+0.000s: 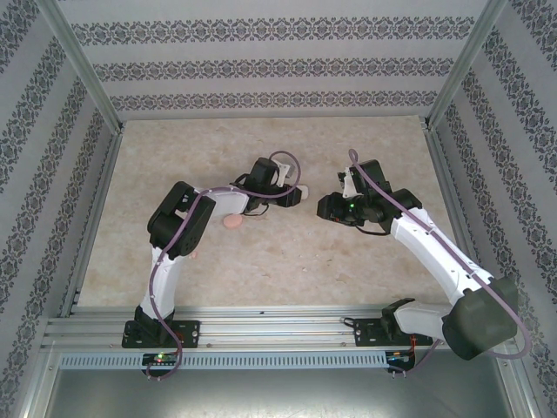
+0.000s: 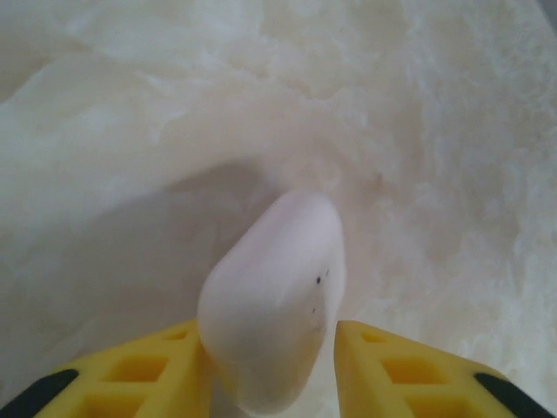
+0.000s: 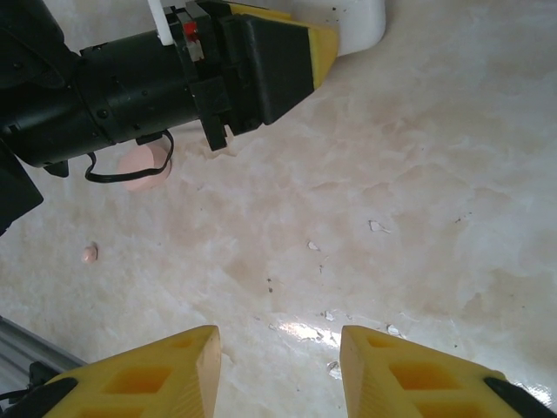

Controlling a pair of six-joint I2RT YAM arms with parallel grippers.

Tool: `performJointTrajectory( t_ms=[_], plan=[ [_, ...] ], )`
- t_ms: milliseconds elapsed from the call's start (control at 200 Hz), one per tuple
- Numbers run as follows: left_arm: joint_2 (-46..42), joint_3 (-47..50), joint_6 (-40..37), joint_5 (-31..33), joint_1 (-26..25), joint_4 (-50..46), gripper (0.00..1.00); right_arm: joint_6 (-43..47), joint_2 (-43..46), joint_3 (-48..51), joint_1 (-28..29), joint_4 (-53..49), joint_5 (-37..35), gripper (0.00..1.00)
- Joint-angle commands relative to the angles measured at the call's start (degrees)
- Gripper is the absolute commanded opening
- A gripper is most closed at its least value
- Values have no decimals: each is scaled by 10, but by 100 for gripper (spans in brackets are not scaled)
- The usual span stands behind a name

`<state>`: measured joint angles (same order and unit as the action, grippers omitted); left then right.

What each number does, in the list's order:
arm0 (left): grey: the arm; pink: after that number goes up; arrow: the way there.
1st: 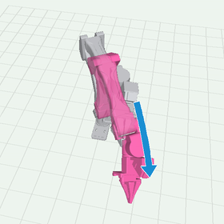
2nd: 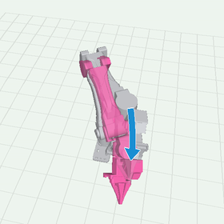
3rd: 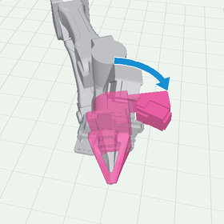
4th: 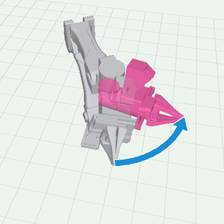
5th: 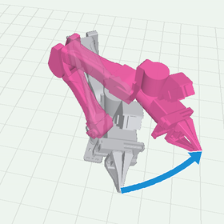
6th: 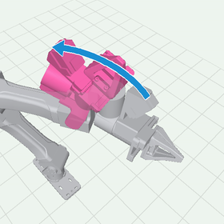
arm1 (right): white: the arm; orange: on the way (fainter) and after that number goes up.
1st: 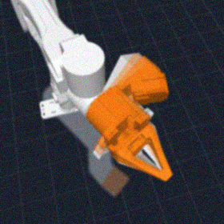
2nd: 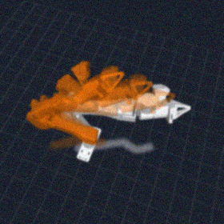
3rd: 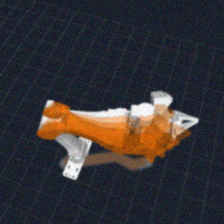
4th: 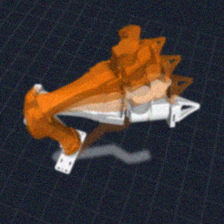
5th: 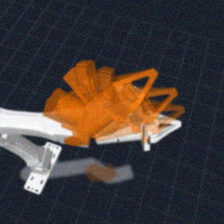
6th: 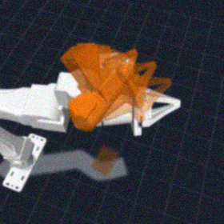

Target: Insert wireless bluetooth earbuds into charging case

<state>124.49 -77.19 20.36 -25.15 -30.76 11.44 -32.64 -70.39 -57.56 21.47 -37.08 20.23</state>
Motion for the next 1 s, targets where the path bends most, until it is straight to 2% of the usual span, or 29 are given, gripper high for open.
performJointTrajectory(
  t_ms=[0, 205, 320, 420, 590, 839, 914, 994],
  plan=[
    [-26, -6, -27, 25, -6, -49, 43, 6, 16, 1, -4, -10, 9, 41],
    [-80, -8, -54, 47, -6, -99, 52, -28, 47, 26, -2, 2, 2, 41],
    [-126, 3, -90, 76, -5, -133, 54, -42, 68, 34, 10, -3, -13, 41],
    [-176, 30, -120, 103, 2, -156, 56, -49, 78, 33, 24, -15, -26, 42],
    [-261, 100, -155, 121, 36, -198, 65, -67, 82, 28, 61, -24, -54, 43],
    [-349, 183, -206, 52, 123, -311, 69, -92, 41, 14, 123, 0, -83, 44],
    [-363, 198, -257, 18, 142, -333, 70, -94, 19, 3, 140, 6, -86, 45],
    [-372, 204, -354, -10, 144, -363, 71, -92, -3, -11, 154, 9, -89, 45]
  ],
)
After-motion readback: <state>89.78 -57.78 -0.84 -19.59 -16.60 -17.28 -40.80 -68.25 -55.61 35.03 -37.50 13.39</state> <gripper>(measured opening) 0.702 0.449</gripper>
